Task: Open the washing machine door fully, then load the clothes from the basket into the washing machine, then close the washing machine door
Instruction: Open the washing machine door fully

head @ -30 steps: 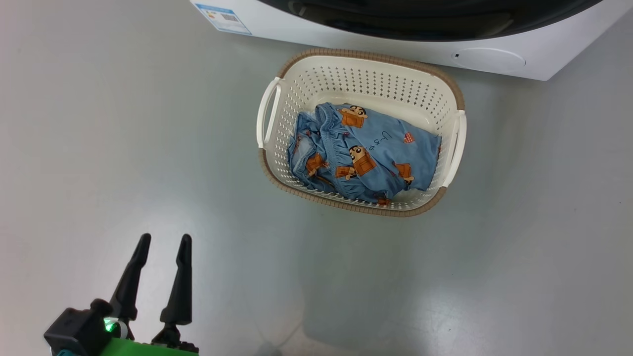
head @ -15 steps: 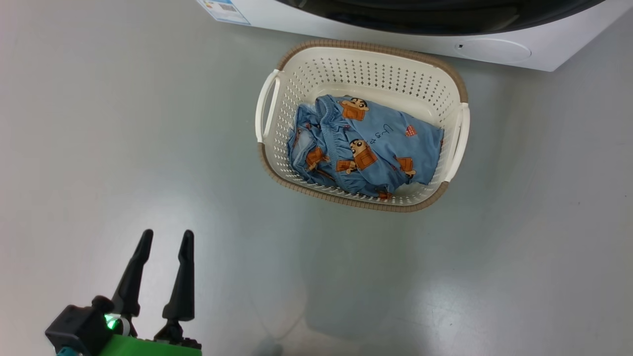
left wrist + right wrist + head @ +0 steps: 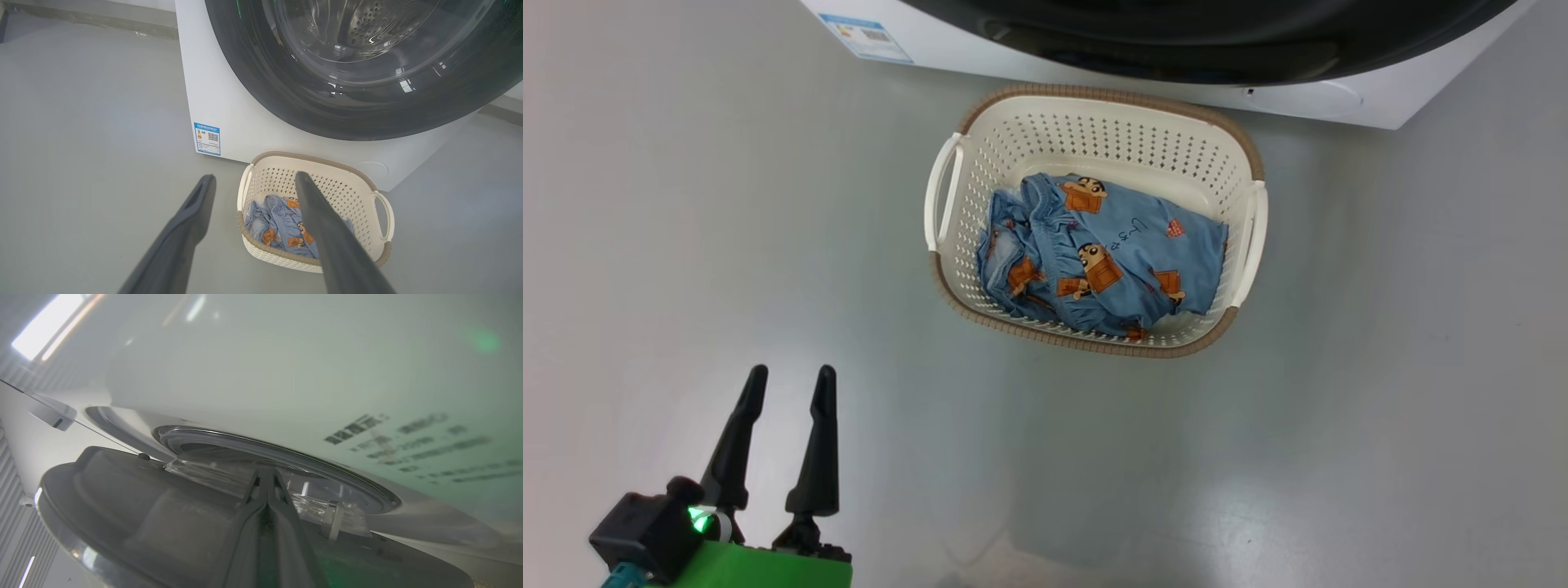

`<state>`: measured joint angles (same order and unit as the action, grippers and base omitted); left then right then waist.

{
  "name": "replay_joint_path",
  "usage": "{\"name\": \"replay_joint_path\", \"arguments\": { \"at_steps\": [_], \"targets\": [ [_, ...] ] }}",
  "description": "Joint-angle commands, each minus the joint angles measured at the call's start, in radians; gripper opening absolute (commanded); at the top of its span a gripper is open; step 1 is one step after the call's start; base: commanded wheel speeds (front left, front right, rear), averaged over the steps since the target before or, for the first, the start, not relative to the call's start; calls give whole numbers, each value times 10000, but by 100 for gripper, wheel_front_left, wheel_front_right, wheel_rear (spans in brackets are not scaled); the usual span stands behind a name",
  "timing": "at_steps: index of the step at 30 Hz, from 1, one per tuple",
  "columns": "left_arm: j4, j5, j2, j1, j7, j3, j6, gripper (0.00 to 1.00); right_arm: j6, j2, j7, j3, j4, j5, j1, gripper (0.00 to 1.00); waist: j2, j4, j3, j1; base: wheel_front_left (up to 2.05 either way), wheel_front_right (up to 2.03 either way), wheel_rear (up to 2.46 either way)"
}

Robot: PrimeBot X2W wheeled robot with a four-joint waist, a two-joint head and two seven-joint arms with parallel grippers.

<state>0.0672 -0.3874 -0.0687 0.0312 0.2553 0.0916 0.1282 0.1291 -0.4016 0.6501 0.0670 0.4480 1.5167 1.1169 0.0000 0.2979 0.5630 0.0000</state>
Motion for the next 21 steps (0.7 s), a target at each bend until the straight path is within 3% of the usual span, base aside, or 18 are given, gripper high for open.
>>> {"name": "replay_joint_path", "arguments": {
  "at_steps": [1, 21],
  "targets": [
    [181, -60, -162, 103, 65, -379, 25, 100, 16, 309, 149, -298, -312, 81, -299, 0, 0, -125, -131, 0, 0, 0, 0],
    [83, -32, -140, 270, 65, -439, 25, 100, 16, 1072, 444, -1116, -295, 207, -1231, 0, 0, -700, -996, 0, 0, 0, 0]
  ]
}}
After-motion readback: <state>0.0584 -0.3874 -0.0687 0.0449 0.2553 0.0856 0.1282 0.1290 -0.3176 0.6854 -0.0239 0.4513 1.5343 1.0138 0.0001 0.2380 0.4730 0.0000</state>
